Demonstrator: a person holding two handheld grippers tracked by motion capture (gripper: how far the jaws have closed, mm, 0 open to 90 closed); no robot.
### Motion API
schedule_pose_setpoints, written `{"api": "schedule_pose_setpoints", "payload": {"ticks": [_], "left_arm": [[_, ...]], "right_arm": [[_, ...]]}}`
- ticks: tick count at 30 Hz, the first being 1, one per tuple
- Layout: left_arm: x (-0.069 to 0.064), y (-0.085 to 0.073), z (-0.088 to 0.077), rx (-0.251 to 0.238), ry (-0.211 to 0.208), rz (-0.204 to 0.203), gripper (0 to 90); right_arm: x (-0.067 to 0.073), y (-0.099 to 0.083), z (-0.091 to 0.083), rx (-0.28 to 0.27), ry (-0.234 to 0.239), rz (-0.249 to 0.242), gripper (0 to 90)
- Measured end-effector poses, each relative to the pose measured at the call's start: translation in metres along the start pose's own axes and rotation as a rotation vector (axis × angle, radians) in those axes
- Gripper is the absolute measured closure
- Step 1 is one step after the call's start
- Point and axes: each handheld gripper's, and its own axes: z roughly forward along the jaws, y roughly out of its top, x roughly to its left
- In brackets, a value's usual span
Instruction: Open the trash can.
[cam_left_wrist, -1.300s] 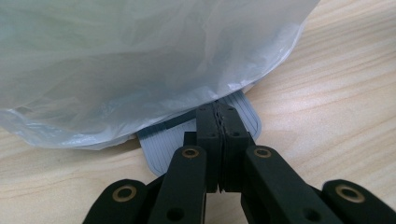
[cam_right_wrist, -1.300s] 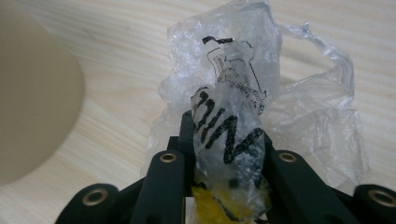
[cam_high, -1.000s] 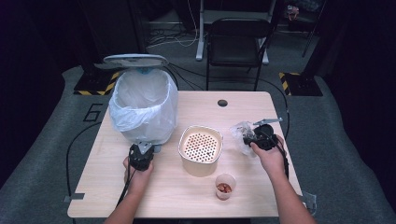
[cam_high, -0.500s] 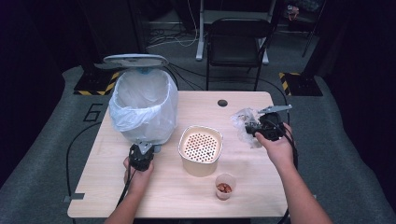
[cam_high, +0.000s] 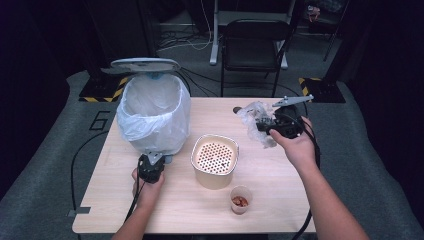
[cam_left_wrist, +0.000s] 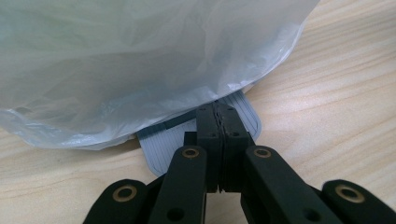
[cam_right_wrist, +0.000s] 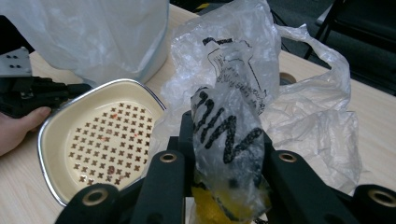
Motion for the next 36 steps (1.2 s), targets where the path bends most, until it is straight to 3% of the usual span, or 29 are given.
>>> {"api": "schedule_pose_setpoints", "payload": {"ticks": [15, 19, 24, 26, 36], "left_arm": [[0.000, 0.000, 0.000, -0.007, 0.000, -0.012, 88.9], [0.002, 0.000, 0.000, -0.007, 0.015, 0.018, 88.8], [0.002, 0.001, 0.000, -0.003, 0.011, 0.016, 88.9], [0.002, 0.001, -0.001, 0.002, 0.011, 0.020, 88.9], [0.001, 0.001, -0.001, 0.004, 0.011, 0.018, 88.9]], "right_arm": [[0.032, 0.045, -0.008, -0.017, 0.045, -0.085, 75.0], [0.043, 0.055, -0.008, -0.013, 0.064, -0.104, 75.0], [0.058, 0.068, -0.004, -0.028, 0.099, -0.137, 75.0], [0.070, 0.076, -0.001, -0.026, 0.110, -0.152, 75.0], [0.097, 0.093, 0.011, -0.023, 0.154, -0.187, 74.9]]}}
